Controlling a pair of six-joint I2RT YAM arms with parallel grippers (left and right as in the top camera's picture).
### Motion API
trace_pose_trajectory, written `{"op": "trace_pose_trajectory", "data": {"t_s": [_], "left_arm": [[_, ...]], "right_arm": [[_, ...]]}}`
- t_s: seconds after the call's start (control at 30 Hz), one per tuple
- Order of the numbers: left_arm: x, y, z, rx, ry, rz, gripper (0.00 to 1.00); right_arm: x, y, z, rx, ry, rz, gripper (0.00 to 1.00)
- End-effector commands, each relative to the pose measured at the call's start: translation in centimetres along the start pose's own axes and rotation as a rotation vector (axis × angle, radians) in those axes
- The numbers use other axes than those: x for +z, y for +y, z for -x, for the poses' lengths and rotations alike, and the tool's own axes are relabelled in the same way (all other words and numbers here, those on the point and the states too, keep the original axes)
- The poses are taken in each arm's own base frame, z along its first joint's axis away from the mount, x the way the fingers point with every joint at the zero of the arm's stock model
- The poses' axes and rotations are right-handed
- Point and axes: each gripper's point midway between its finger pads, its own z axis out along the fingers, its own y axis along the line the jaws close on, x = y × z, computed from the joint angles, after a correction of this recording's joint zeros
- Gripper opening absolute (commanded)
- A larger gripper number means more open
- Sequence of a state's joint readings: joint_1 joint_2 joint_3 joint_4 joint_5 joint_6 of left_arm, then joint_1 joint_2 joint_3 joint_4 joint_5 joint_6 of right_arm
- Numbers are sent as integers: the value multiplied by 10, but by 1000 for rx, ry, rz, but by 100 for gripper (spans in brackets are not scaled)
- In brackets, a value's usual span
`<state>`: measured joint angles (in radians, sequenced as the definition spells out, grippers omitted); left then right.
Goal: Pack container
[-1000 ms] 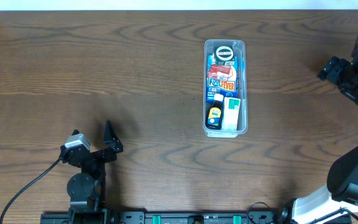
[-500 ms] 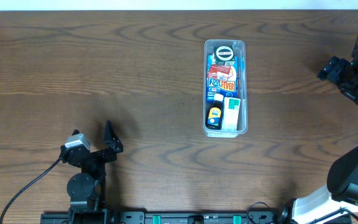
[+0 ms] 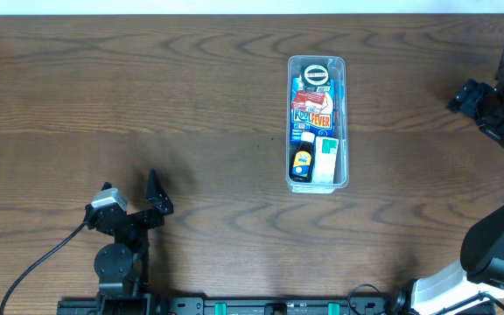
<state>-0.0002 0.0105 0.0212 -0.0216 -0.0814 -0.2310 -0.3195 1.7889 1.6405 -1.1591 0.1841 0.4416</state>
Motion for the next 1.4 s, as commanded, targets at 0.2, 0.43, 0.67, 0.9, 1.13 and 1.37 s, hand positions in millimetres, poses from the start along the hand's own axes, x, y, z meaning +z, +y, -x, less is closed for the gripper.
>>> {"op": "trace_pose_trajectory", "data": {"t_s": [0.2, 0.43, 0.67, 0.9, 1.13, 1.37], "left_arm": [[1, 8, -16, 20, 47, 32, 98], [1, 8, -16, 20, 47, 32, 98], [1, 8, -16, 20, 47, 32, 98], [1, 8, -16, 20, 47, 32, 98], [1, 8, -16, 20, 47, 32, 98], [1, 8, -16, 20, 47, 32, 98]], "right_arm": [[-1, -2, 1, 16, -7, -12, 99], [-56, 2, 4, 15, -136, 62, 99], [-161, 11, -16, -27, -368, 234, 99], [-242, 1, -48, -65, -561, 381, 99], [-282, -30, -70, -33, -675, 437, 99], [-271, -41, -87, -17, -720, 464, 99]]}}
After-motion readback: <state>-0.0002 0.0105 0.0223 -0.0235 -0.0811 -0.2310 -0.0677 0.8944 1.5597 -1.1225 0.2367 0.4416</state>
